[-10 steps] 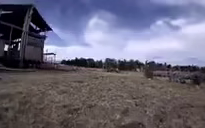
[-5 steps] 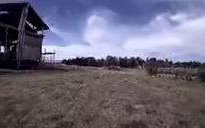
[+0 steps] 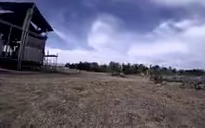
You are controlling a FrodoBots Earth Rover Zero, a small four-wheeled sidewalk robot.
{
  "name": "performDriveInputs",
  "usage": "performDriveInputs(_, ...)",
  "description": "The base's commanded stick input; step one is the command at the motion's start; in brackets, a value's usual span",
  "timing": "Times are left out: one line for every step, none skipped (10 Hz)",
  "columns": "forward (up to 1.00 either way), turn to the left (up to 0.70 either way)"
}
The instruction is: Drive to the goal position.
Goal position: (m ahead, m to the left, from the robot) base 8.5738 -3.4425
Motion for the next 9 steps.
performDriveInputs(0.7,0.0)
performDriveInputs(0.7,0.0)
performDriveInputs(0.7,0.0)
performDriveInputs(0.7,0.0)
performDriveInputs(0.7,0.0)
performDriveInputs(0.7,0.0)
performDriveInputs(0.7,0.0)
performDriveInputs(0.7,0.0)
performDriveInputs(0.7,0.0)
